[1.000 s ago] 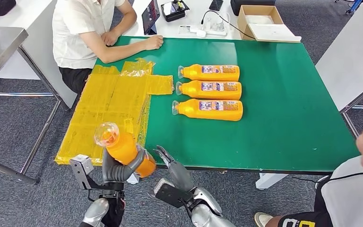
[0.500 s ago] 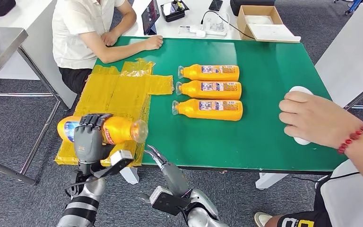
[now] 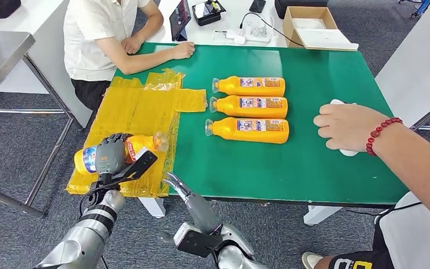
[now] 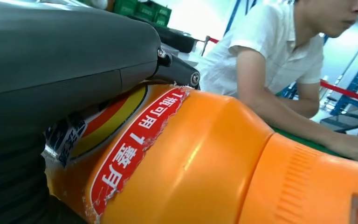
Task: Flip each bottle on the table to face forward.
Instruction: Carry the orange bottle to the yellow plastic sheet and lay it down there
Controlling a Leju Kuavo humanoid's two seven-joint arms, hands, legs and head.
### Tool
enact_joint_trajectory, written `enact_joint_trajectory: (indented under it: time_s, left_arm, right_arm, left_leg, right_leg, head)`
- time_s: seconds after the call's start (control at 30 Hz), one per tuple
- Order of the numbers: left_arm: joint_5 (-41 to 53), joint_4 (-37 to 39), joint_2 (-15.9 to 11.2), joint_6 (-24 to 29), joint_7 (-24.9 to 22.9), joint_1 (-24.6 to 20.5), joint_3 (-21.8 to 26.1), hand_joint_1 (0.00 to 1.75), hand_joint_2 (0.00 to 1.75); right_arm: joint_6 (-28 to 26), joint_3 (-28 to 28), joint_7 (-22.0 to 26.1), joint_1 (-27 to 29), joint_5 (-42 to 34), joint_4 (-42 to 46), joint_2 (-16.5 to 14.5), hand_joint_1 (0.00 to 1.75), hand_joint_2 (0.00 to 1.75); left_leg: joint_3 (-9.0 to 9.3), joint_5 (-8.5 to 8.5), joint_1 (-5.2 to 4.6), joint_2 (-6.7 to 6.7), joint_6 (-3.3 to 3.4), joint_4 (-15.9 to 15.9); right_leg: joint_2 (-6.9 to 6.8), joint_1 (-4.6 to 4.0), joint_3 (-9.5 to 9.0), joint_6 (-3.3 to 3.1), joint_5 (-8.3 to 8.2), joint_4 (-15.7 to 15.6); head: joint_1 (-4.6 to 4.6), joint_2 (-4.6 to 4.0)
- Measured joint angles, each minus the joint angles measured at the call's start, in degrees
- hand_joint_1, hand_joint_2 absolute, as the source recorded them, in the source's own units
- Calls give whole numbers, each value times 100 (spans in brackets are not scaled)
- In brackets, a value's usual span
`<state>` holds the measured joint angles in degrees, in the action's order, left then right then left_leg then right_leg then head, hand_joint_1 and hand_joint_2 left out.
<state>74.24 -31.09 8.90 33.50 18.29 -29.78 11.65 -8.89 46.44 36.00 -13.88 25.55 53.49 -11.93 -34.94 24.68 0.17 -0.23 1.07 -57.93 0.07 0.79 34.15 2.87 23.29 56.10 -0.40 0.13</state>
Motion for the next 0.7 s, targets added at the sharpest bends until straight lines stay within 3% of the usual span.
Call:
enact_joint_trajectory:
  time_s: [0.1,0.2,0.23,0.3,0.37,0.43,0.57,0.7]
  left_arm:
    - [59,403,-72,-80,-158,-258,-7,175,175]
    - [139,634,-133,-340,-377,-421,-56,158,175]
    - [110,697,-152,-476,-405,-477,-71,148,175]
    - [-22,783,-183,-750,-363,-575,-82,88,175]
    - [-200,832,-205,-967,-248,-637,-81,17,175]
    - [-427,873,-219,-1267,-35,-663,-71,0,175]
    - [-714,901,-196,-2070,320,-668,-102,0,175]
    - [-725,902,-186,-2259,339,-691,-176,0,175]
  right_arm:
    - [16,29,1,0,-11,-5,-7,0,175]
    - [25,43,1,1,-32,-7,-15,0,175]
    - [19,44,1,1,-38,-10,-17,0,175]
    - [-8,45,1,5,-47,-23,-22,0,175]
    - [-37,45,4,9,-56,-39,-27,0,87]
    - [-96,45,25,14,-70,-53,-30,0,0]
    - [-235,44,58,21,-95,-93,-43,0,0]
    - [-264,44,59,22,-104,-127,-55,0,0]
  left_leg:
    - [3,0,-1,-3,0,0]
    - [9,0,-1,-4,0,0]
    - [13,0,-1,-5,0,0]
    - [25,0,-1,-8,0,0]
    - [34,0,-1,-11,-1,0]
    - [38,-4,-1,-13,-3,1]
    - [38,-11,-2,-11,-2,1]
    - [37,-11,-6,-15,-1,1]
  right_leg:
    - [-3,1,-4,0,0,-1]
    - [-5,0,-9,0,0,-1]
    - [-6,0,-12,0,0,0]
    - [-9,0,-23,-2,1,1]
    - [-11,0,-30,-3,3,2]
    - [-12,0,-33,-5,4,2]
    - [-11,2,-35,-3,1,4]
    - [-14,6,-37,-2,1,4]
  head:
    - [-1,0]
    - [-1,0]
    - [-2,0]
    - [-2,0]
    - [-2,0]
    - [-3,0]
    - [-1,0]
    - [-1,0]
